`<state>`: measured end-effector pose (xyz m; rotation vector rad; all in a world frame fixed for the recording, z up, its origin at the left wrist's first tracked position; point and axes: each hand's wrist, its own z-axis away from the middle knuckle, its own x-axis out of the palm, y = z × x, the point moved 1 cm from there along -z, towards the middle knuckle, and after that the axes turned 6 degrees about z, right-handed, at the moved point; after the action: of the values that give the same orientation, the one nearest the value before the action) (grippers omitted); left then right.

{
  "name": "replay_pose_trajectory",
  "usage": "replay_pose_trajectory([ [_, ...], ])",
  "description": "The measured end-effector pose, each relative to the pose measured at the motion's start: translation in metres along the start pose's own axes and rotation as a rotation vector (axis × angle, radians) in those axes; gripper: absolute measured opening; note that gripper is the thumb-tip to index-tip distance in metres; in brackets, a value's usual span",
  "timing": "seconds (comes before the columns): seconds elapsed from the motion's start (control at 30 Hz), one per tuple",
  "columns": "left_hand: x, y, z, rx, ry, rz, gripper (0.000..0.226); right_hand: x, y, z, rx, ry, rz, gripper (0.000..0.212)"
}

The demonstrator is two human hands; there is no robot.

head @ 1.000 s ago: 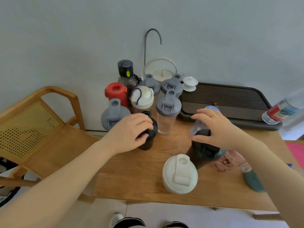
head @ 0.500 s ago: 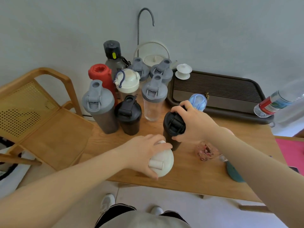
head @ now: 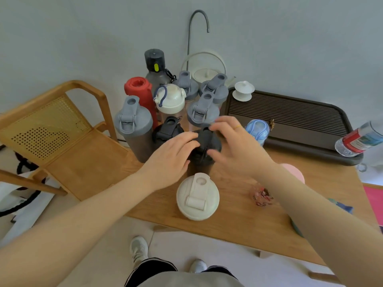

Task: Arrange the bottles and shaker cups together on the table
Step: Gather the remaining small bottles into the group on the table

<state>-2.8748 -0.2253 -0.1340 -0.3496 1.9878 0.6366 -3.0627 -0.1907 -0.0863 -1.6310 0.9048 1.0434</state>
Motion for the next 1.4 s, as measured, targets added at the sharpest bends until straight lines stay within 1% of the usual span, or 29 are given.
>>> replay_pose_trajectory([
  [0.03,0.002,-0.002,-0.005,0.023,-0.044,-0.042,0.057,-0.005,-0.003,0.01,0.004,0.103,-0.05,0.036],
  [0.07,0.005,-0.004,-0.009,0.062,-0.104,-0.08,0.063,-0.008,-0.008,0.019,-0.007,0.139,-0.059,0.03],
  [0.1,0.006,-0.006,-0.014,0.1,-0.169,-0.109,0.068,-0.008,-0.012,0.027,-0.036,0.104,-0.039,0.032],
  [0.13,0.008,-0.007,-0.019,0.128,-0.219,-0.134,0.07,-0.003,-0.016,0.034,-0.081,0.019,-0.002,0.037],
  [0.2,0.01,-0.007,-0.028,0.152,-0.271,-0.175,0.068,0.013,-0.018,0.044,-0.17,-0.176,0.099,0.044],
  [0.27,0.011,-0.005,-0.034,0.122,-0.311,-0.194,0.069,0.03,-0.014,0.05,-0.197,-0.312,0.144,0.054],
  [0.37,0.011,-0.002,-0.037,0.077,-0.334,-0.202,0.069,0.045,-0.013,0.053,-0.173,-0.392,0.122,0.078],
  [0.43,0.008,-0.001,-0.037,0.053,-0.328,-0.213,0.071,0.052,-0.017,0.056,-0.163,-0.415,0.147,0.088],
  [0.53,0.001,0.001,-0.038,0.012,-0.295,-0.236,0.072,0.058,-0.023,0.061,-0.136,-0.375,0.152,0.088],
  [0.63,-0.001,0.001,-0.038,-0.024,-0.297,-0.254,0.069,0.056,-0.02,0.067,-0.111,-0.323,0.24,0.085],
  [0.77,-0.001,0.002,-0.036,-0.061,-0.283,-0.223,0.067,0.041,0.005,0.067,0.09,-0.272,0.232,0.083],
  [0.87,-0.002,0.002,-0.036,-0.074,-0.299,-0.21,0.068,0.034,0.021,0.055,0.176,-0.278,0.195,0.08],
  [1.07,-0.004,-0.008,-0.032,-0.045,-0.275,-0.175,0.069,0.038,0.026,0.035,0.202,-0.308,0.052,0.08],
  [1.2,-0.001,-0.01,-0.031,-0.008,-0.258,-0.19,0.071,0.04,0.025,0.036,0.21,-0.286,0.058,0.092],
  [1.3,0.003,-0.005,-0.03,0.042,-0.212,-0.221,0.076,0.035,0.018,0.042,0.229,-0.213,0.149,0.097],
  [1.37,0.007,0.0,-0.03,0.13,-0.166,-0.196,0.074,0.025,0.016,0.049,0.259,-0.136,0.162,0.094],
  [1.4,0.008,0.004,-0.031,0.18,-0.155,-0.166,0.07,0.02,0.017,0.054,0.286,-0.097,0.176,0.089],
])
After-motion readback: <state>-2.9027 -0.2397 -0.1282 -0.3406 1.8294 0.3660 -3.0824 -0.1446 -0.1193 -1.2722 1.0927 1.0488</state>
